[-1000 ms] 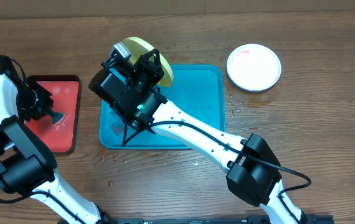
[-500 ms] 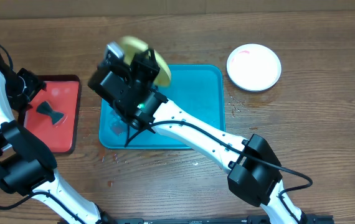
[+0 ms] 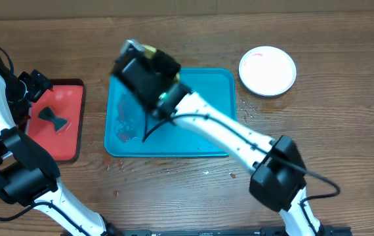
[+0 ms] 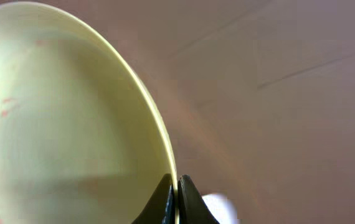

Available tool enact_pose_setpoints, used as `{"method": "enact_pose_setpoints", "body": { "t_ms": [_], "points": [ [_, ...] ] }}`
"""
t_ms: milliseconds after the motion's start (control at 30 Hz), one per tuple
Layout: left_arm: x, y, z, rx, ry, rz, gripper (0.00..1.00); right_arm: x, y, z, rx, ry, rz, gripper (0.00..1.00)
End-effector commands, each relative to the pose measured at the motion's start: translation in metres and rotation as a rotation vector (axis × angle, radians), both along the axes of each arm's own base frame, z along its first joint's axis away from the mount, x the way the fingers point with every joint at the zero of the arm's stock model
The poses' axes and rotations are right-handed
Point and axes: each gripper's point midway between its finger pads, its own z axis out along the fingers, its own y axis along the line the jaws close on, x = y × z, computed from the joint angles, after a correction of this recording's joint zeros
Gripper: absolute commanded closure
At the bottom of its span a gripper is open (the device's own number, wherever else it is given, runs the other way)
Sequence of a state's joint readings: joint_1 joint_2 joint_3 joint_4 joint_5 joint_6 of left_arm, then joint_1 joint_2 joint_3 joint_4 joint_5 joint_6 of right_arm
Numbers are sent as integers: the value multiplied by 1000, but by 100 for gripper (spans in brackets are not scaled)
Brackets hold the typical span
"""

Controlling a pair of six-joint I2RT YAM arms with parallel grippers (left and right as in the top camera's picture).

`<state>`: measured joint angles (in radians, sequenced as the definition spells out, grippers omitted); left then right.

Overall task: Clean dirty plates on tray and stack at the side
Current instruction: 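Carry the yellow plate right and stack it on the plate pile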

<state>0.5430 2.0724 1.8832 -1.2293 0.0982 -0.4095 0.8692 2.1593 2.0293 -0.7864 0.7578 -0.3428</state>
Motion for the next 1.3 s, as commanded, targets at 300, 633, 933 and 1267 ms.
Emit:
{"method": "enact_pose_setpoints", "body": {
  "t_ms": [300,633,933,1267],
  "points": [
    [4,-3,6,4,-17,-20,0,66,-150,-13,1090,624,-385,96],
    [4,-3,6,5,-17,-20,0,59,-339,-71,1137,613,-845,96],
    [4,-3,6,5,-17,-20,0,52,-396,-128,1080,490,-1076,96],
    [4,-2,6,5,-17,-20,0,50,-392,-138,1091,494,-1085,42]
  ]
}}
